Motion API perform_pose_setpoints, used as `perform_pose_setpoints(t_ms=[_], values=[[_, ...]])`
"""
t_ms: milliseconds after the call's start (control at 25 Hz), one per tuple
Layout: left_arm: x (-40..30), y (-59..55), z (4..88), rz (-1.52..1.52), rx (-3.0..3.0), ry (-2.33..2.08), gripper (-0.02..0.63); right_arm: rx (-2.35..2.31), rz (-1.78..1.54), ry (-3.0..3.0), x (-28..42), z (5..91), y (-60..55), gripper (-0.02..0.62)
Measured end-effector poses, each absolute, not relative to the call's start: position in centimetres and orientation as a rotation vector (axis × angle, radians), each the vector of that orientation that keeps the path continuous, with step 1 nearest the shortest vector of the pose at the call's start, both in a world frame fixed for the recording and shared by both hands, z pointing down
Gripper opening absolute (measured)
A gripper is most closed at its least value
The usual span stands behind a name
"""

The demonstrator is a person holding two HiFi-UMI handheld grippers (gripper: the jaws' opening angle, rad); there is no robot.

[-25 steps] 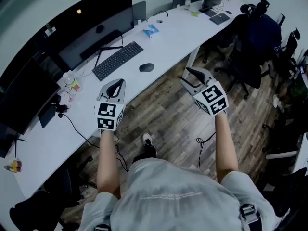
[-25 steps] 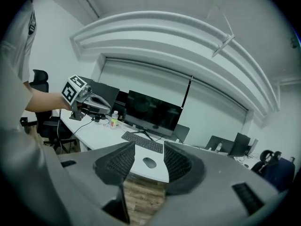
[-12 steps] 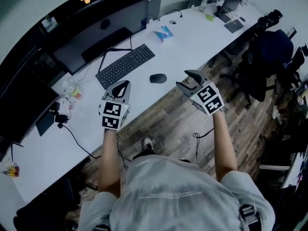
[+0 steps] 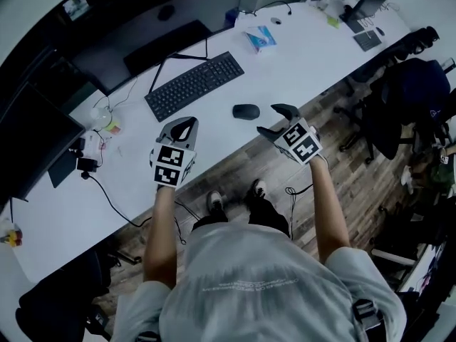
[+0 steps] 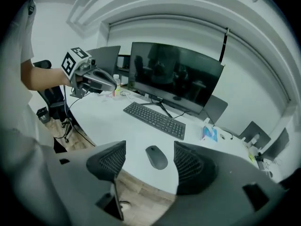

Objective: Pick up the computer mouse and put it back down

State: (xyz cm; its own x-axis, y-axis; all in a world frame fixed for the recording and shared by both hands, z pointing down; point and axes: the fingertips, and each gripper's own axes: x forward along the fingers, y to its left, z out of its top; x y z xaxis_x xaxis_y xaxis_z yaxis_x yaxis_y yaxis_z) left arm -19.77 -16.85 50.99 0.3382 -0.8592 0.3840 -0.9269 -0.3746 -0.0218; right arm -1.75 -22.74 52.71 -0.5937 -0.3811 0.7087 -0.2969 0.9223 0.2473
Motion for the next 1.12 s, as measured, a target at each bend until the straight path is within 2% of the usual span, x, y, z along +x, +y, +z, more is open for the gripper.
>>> perform_pose_setpoints(t_ms=[560, 1040, 1120], values=[[-20.4, -20.7, 57.7, 0.567, 2.154, -1.635, 0.014, 0.148, -0.074, -2.113, -3.7, 65.5, -29.5, 0.369], [-20.6, -24.6, 60.0, 0.572, 2.035, -1.662, 0.014, -0.070, 0.037, -2.132, -4.7, 72.7, -31.0, 0.369], [-20.8, -24.8, 60.3, 0.572, 2.025, -1.664, 0.014, -0.054, 0.034, -2.165, -4.8, 72.7, -31.3, 0.335]])
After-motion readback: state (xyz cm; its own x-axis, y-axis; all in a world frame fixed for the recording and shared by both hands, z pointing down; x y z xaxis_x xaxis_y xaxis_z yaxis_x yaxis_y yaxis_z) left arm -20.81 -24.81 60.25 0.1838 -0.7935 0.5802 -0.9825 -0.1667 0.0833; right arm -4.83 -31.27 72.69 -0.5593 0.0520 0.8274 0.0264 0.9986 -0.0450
